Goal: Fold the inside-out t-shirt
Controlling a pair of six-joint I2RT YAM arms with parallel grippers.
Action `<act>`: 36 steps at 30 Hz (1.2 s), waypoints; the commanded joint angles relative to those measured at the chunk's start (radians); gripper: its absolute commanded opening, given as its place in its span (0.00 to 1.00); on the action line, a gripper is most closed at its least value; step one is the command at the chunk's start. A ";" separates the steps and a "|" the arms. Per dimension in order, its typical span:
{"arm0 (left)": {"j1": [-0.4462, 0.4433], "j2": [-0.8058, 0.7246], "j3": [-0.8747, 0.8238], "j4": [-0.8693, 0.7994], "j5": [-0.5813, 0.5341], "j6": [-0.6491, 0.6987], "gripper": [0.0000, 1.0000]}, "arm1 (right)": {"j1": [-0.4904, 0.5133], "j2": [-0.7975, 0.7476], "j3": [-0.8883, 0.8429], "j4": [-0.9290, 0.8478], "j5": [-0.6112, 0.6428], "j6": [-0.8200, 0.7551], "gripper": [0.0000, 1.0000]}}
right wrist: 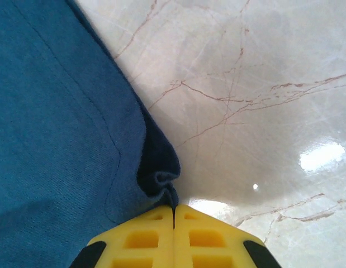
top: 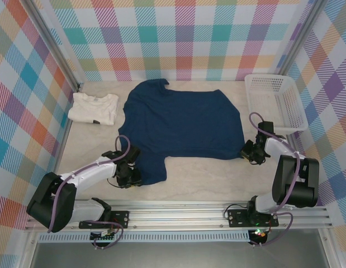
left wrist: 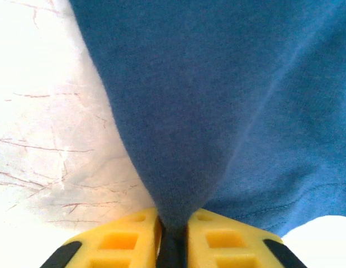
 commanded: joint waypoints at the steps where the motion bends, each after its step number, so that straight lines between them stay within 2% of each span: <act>1: -0.021 -0.031 -0.017 -0.001 -0.008 -0.013 0.11 | 0.009 -0.039 0.019 -0.024 0.000 -0.020 0.00; 6: -0.021 -0.122 -0.006 -0.069 -0.017 -0.043 0.00 | 0.009 -0.067 0.007 -0.040 0.019 -0.020 0.00; 13: -0.021 -0.325 0.040 -0.216 -0.079 -0.136 0.00 | 0.005 -0.154 -0.024 -0.076 0.071 -0.012 0.00; 17: -0.004 -0.391 0.137 -0.294 -0.156 -0.123 0.00 | 0.001 -0.191 -0.020 -0.082 0.084 -0.022 0.00; 27: 0.173 -0.194 0.340 -0.124 -0.115 0.055 0.00 | 0.003 -0.062 0.140 -0.015 0.032 -0.030 0.00; 32: 0.256 -0.065 0.447 -0.039 -0.100 0.114 0.00 | 0.019 0.031 0.234 -0.003 0.038 -0.048 0.01; 36: 0.290 0.045 0.539 0.012 -0.094 0.144 0.00 | 0.048 0.094 0.304 0.005 0.078 -0.065 0.01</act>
